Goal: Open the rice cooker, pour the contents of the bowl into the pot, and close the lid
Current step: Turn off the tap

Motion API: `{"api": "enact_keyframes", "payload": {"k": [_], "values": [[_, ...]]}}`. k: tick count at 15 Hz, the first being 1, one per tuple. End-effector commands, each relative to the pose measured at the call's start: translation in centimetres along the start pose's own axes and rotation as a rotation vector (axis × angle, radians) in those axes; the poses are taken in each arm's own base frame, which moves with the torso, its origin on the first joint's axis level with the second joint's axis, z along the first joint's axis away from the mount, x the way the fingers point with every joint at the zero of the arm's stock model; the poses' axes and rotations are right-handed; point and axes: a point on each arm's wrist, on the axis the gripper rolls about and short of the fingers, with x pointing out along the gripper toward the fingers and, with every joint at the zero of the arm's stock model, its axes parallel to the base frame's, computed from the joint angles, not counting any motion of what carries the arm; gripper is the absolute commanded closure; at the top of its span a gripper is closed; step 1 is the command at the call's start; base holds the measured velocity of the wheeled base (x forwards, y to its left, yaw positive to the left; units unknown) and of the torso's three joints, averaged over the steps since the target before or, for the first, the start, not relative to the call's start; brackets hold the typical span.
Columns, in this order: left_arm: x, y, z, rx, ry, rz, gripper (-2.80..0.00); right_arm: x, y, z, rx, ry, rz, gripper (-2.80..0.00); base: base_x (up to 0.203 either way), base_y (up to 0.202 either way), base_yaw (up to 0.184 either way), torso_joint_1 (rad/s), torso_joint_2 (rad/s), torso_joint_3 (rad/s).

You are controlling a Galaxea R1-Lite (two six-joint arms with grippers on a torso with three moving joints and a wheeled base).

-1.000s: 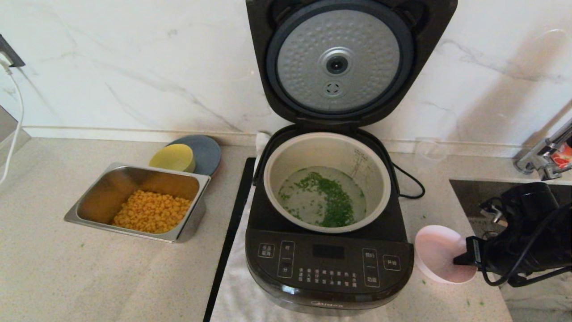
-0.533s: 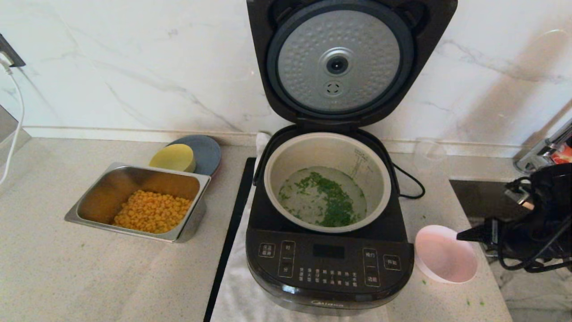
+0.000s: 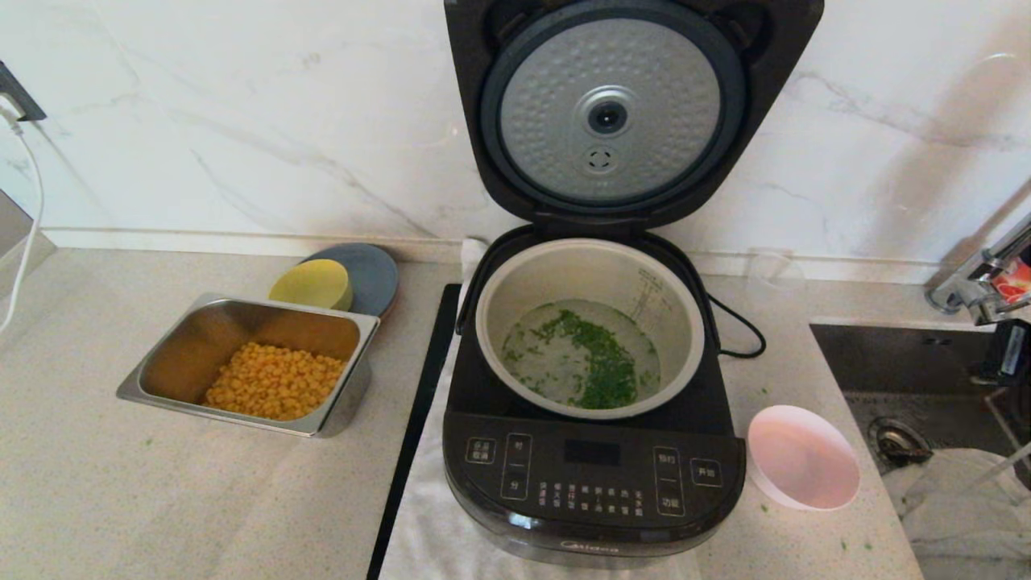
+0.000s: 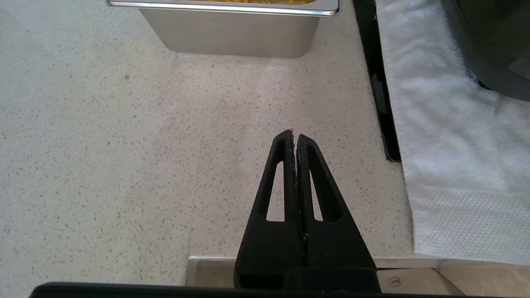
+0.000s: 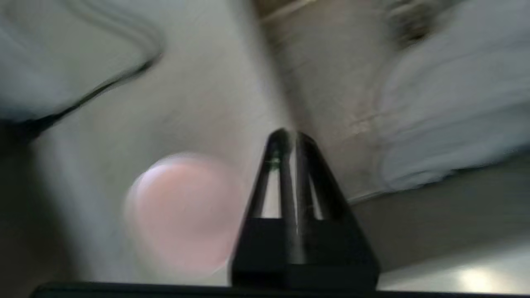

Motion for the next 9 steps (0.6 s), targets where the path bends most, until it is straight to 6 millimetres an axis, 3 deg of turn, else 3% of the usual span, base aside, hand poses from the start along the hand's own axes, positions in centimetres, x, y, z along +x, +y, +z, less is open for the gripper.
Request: {"api": "enact_keyframes", "payload": {"k": [1, 9], "values": [[0.0, 0.0, 0.0, 0.001, -0.001, 0.0, 0.0, 0.1, -0.5, 0.5, -0.021, -0.083, -0.198, 0.0, 0.0, 0.0, 0.0, 0.0, 0.0, 0.0], [0.0, 0.0, 0.0, 0.001, -0.001, 0.0, 0.0, 6.0, -4.9, 2.6, -0.045, -0.215, -0.476, 0.0, 0.0, 0.0, 0.0, 0.0, 0.0, 0.0]]}}
